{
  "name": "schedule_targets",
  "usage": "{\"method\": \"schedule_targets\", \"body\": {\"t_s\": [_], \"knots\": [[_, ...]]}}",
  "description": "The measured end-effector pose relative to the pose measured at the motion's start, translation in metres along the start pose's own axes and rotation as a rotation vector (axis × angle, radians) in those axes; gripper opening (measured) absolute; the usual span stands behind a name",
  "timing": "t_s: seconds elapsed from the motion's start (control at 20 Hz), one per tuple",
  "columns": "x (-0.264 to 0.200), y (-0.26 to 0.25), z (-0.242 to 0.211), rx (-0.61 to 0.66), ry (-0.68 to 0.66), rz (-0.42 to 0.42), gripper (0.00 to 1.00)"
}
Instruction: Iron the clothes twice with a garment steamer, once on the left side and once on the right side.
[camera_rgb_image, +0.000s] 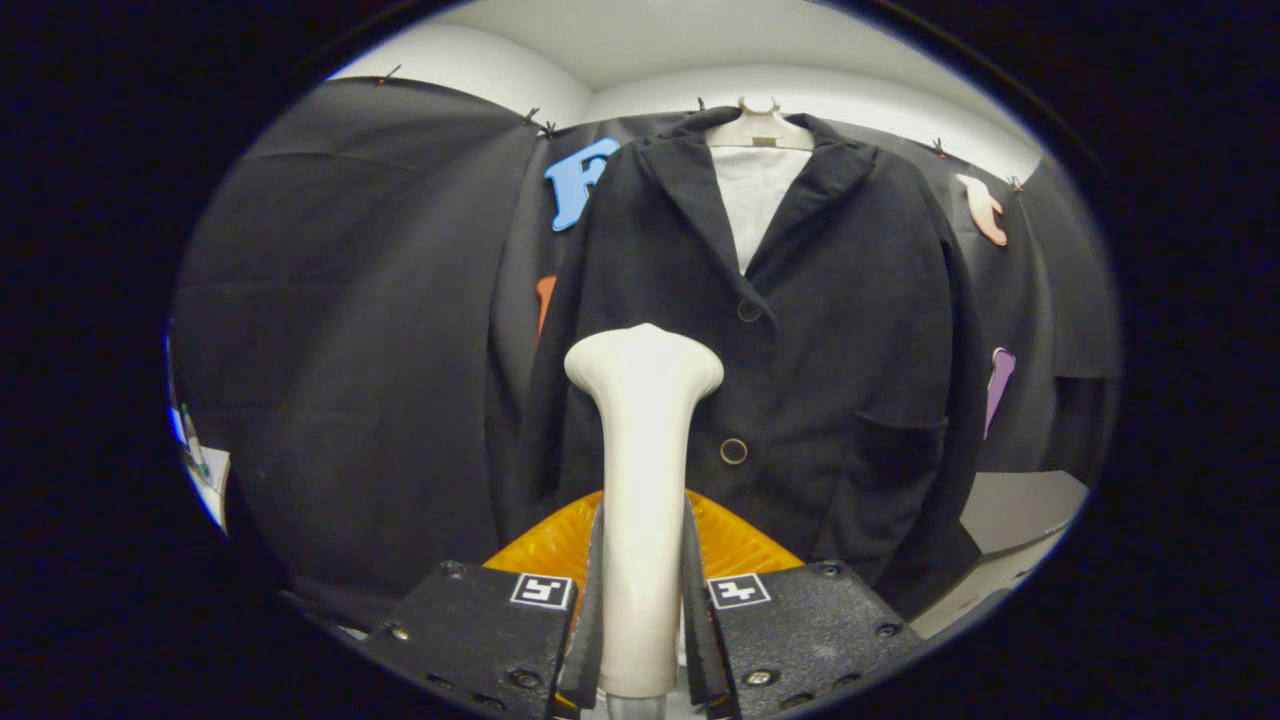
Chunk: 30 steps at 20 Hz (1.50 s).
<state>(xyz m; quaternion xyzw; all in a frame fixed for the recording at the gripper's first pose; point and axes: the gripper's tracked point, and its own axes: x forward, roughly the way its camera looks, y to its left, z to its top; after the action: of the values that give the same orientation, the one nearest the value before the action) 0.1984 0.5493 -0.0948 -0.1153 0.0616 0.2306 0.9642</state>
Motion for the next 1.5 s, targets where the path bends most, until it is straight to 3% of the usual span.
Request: {"method": "schedule_targets", "body": {"t_s": [0.45, 0.75, 1.0, 1.5], "knots": [[-0.011, -0.01, -0.063, -0.038, 0.153, 0.075, 0.36], [-0.014, -0.011, -0.1, -0.032, 0.257, 0.073, 0.36], [-0.037, -0.014, -0.132, -0.044, 0.326, 0.067, 0.36], [-0.116, -0.018, -0.138, -0.043, 0.322, 0.048, 0.36]]}}
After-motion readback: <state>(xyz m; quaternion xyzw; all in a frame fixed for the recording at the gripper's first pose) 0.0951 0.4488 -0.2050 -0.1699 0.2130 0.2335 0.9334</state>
